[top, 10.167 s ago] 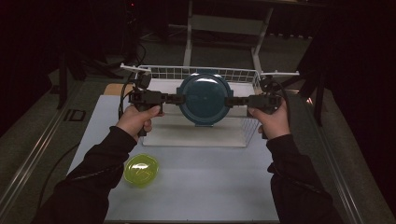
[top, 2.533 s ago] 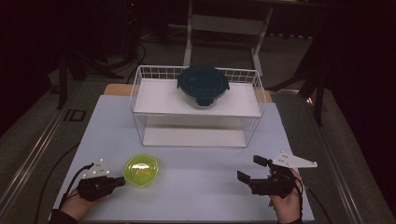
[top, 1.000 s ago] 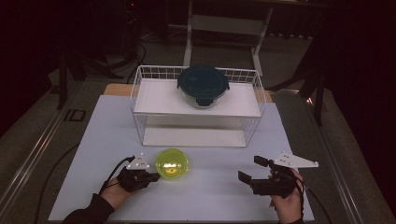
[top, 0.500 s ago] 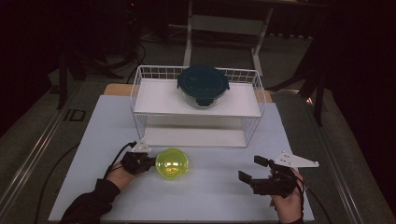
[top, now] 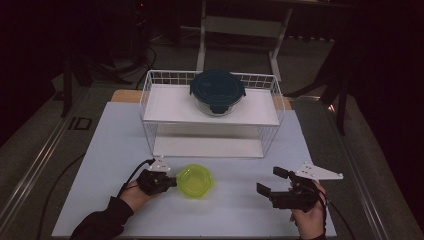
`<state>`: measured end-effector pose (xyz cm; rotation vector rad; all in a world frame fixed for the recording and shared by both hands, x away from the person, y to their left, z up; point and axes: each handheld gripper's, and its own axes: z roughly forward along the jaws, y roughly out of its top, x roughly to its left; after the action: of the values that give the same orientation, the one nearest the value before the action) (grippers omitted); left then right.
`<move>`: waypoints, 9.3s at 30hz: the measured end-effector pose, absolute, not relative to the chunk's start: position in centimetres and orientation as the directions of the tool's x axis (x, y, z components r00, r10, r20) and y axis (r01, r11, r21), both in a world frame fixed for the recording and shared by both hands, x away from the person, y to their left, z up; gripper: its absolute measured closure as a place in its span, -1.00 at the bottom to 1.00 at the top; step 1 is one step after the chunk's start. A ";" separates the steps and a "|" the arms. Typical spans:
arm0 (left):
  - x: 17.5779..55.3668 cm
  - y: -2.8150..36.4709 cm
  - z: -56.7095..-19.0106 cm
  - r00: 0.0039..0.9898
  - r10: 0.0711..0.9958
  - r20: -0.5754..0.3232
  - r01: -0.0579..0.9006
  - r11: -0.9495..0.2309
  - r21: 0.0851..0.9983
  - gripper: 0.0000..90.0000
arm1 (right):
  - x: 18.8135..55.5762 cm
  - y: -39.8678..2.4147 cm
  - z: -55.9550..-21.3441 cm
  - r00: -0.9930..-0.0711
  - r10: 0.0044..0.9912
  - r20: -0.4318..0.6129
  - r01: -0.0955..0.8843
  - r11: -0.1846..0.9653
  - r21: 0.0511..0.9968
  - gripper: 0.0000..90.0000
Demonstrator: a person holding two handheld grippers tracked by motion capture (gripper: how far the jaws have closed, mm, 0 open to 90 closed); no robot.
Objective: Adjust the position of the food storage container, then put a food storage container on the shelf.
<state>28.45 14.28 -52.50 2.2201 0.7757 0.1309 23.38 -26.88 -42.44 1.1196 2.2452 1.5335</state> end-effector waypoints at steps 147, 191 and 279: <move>29.9 8.5 -50.7 0.464 0.545 -0.699 0.873 -0.148 0.464 0.59 | 29.0 -22.3 -50.1 -0.392 0.658 0.643 0.895 0.113 0.431 0.44; 28.1 9.0 -45.0 0.520 0.613 -0.594 0.822 -0.170 0.543 0.78 | 27.5 -20.8 -45.9 -0.452 0.659 0.601 0.852 0.121 0.509 0.79; 39.8 11.0 -24.1 0.531 0.676 -0.511 0.699 -0.008 0.716 0.76 | 40.2 -17.7 -24.1 -0.535 0.702 0.470 0.698 0.054 0.714 0.78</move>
<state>39.76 11.01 -24.14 1.7081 1.1654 -0.0259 40.21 -17.70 -24.14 1.5126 2.2787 1.5391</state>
